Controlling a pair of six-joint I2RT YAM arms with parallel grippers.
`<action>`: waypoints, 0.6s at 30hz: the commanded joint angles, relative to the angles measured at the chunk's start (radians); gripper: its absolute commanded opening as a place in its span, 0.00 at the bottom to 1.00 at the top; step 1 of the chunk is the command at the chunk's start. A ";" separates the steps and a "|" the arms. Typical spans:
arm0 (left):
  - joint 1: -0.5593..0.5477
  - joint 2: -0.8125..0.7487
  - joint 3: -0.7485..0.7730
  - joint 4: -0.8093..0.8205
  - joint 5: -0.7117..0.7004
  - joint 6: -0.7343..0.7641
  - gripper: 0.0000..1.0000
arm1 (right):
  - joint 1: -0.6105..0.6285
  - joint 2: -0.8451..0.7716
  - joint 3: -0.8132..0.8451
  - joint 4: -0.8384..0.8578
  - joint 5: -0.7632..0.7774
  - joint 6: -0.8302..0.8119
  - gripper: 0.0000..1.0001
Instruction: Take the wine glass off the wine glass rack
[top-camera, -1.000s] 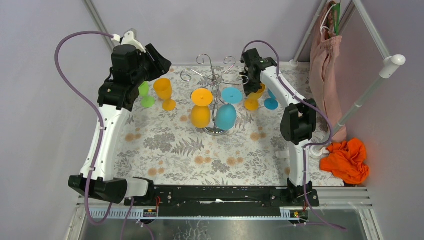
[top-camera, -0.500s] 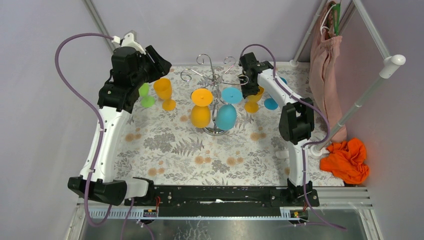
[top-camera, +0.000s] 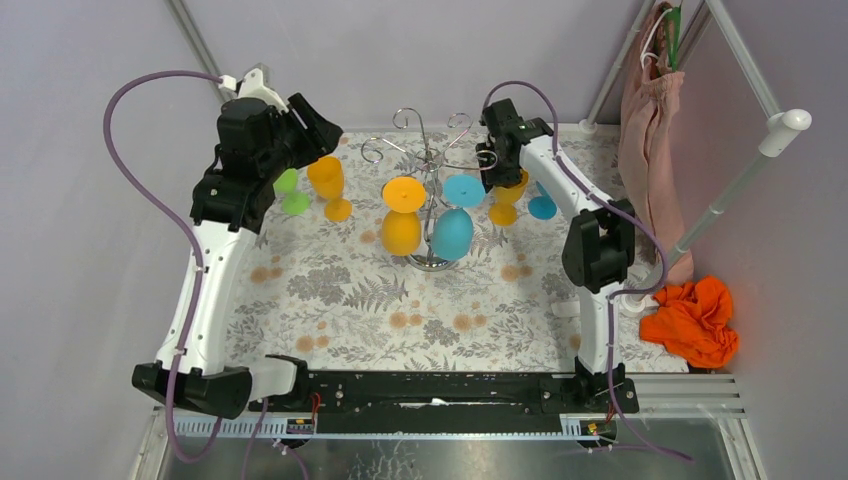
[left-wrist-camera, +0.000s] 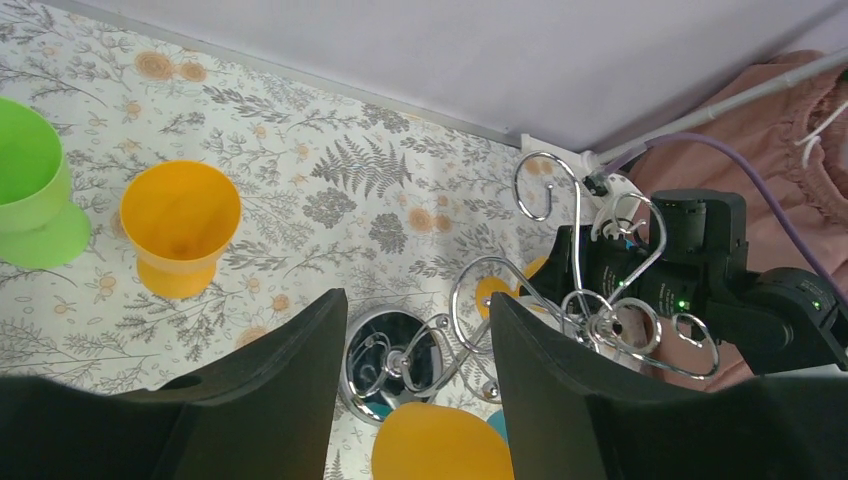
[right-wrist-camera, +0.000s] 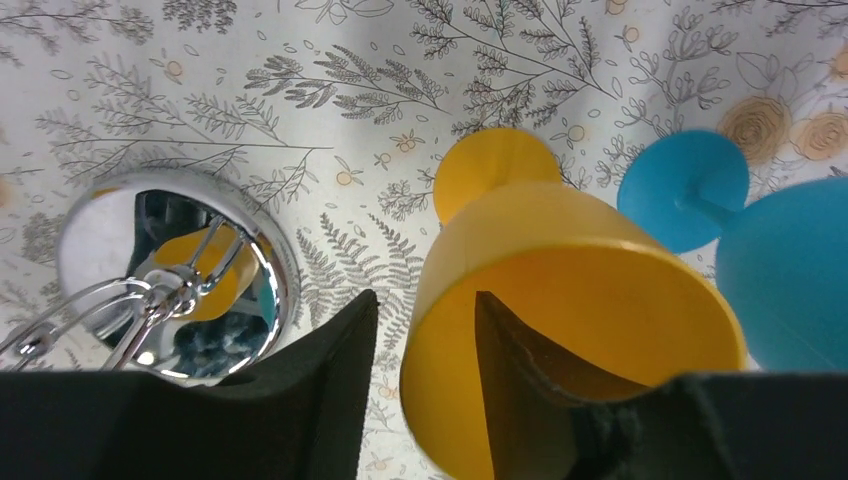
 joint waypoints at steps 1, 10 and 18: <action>-0.007 -0.043 0.000 0.009 0.072 -0.041 0.62 | 0.014 -0.135 0.079 -0.045 0.027 0.006 0.50; -0.012 -0.195 -0.180 0.097 0.350 -0.191 0.62 | 0.015 -0.273 0.112 -0.064 0.051 0.020 0.55; -0.011 -0.299 -0.291 0.166 0.420 -0.239 0.63 | 0.016 -0.548 -0.063 0.094 0.050 0.134 0.52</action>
